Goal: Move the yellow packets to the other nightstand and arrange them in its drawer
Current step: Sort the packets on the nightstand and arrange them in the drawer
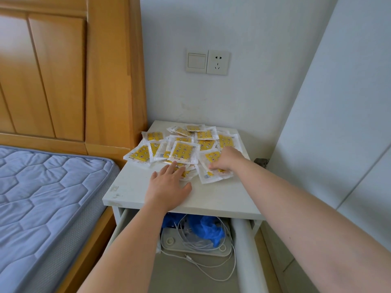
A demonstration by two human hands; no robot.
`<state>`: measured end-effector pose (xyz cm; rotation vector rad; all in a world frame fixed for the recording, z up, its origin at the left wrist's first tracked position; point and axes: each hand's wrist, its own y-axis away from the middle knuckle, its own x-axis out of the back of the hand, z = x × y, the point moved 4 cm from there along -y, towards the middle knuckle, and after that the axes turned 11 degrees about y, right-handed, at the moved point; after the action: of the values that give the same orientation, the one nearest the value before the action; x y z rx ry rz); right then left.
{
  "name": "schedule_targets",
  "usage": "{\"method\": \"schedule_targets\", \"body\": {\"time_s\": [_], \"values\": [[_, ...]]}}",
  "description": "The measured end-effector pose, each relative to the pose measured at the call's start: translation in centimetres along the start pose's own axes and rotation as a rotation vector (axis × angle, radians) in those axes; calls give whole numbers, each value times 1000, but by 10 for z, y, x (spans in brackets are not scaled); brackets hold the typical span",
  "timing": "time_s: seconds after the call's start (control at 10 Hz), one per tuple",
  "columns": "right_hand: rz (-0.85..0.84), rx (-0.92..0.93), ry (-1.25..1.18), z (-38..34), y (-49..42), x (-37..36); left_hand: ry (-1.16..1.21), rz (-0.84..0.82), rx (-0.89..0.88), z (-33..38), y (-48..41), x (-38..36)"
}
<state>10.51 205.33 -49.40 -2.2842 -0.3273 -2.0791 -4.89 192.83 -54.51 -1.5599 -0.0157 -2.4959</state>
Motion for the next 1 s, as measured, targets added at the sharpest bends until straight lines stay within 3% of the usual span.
{"method": "schedule_targets", "body": {"time_s": [0.2, 0.3, 0.4, 0.5, 0.6, 0.7, 1.0], "values": [[-133, -107, 38, -9, 3, -6, -1, 5, -4, 0, 0, 0], [-239, -60, 149, -16, 7, -4, -2, 8, -6, 0, 0, 0], [-224, -23, 145, -23, 15, 2, -6, 9, -8, -1, -1, 0], [-167, -89, -133, -13, 21, 5, -6, 16, -11, -1, -1, 0], [-178, -252, -768, 8, 19, -15, -3, 16, -14, 0, 0, 0], [-65, -403, -1213, 27, 22, -40, 2, 8, -8, 0, 0, 0], [257, -230, -1698, 51, 56, -60, -35, 12, -11, -3, -1, -3]]}}
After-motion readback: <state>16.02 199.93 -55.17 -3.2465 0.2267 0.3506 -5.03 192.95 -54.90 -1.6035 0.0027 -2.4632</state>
